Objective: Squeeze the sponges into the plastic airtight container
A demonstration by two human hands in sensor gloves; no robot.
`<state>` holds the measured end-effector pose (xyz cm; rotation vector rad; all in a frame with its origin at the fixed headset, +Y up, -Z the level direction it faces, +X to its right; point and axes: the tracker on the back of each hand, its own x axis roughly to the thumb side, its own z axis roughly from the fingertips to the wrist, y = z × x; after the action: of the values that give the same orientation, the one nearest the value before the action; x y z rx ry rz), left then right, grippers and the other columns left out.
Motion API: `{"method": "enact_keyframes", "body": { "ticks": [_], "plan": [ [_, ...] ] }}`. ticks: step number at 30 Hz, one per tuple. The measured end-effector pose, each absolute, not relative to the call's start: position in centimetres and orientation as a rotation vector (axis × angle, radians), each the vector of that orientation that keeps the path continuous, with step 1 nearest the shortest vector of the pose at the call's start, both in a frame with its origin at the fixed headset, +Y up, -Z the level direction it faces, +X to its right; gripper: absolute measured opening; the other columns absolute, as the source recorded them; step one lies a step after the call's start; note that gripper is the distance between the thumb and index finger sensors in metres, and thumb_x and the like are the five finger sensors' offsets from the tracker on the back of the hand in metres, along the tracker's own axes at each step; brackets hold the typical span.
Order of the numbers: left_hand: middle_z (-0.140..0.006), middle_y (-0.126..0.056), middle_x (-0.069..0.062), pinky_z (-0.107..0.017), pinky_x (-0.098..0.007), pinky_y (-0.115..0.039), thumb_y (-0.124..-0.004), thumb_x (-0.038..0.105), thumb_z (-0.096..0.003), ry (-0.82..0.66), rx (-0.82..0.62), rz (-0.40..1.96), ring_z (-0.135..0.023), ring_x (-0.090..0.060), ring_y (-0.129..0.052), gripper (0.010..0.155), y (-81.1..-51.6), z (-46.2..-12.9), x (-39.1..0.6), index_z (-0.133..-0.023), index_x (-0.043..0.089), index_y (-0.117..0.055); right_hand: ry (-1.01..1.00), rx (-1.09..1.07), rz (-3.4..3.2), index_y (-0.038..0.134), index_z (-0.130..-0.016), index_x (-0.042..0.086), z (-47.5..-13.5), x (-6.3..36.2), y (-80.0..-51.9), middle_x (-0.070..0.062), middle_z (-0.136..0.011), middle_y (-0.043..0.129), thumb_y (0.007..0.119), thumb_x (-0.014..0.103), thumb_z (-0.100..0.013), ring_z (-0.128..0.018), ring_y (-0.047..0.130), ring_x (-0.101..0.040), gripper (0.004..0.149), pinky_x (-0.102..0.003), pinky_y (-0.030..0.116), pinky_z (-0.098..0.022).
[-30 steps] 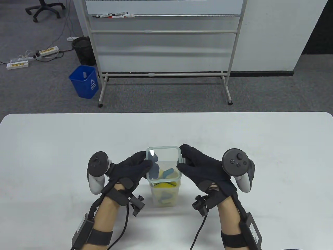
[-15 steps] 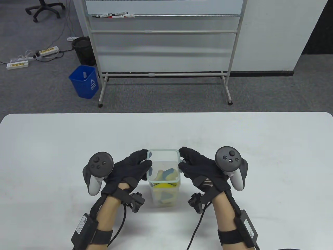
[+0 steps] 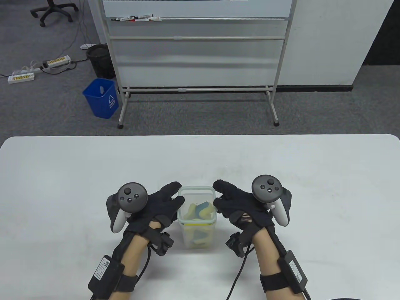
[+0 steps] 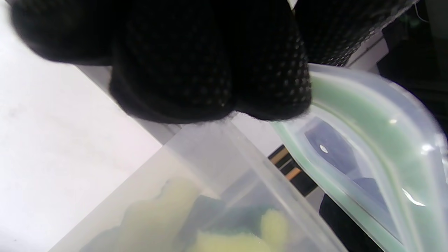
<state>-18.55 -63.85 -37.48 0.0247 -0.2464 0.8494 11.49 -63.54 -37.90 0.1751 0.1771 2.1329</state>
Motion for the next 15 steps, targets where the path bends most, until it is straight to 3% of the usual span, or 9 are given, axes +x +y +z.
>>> {"method": "enact_keyframes", "body": {
  "ticks": [15],
  "plan": [
    [-0.035, -0.106, 0.004, -0.024, -0.036, -0.093, -0.082, 0.048, -0.0454, -0.226, -0.02, 0.796, -0.025, -0.017, -0.107, 0.064, -64.15, -37.49, -18.31, -0.097, 0.011, -0.073, 0.235, 0.158, 2.229, 0.069, -0.105, 0.017, -38.03, 11.07, -63.91, -0.004, -0.065, 0.099, 0.09, 0.041, -0.045, -0.043, 0.098, -0.02, 0.068, -0.049, 0.078, -0.058]
  ]
}}
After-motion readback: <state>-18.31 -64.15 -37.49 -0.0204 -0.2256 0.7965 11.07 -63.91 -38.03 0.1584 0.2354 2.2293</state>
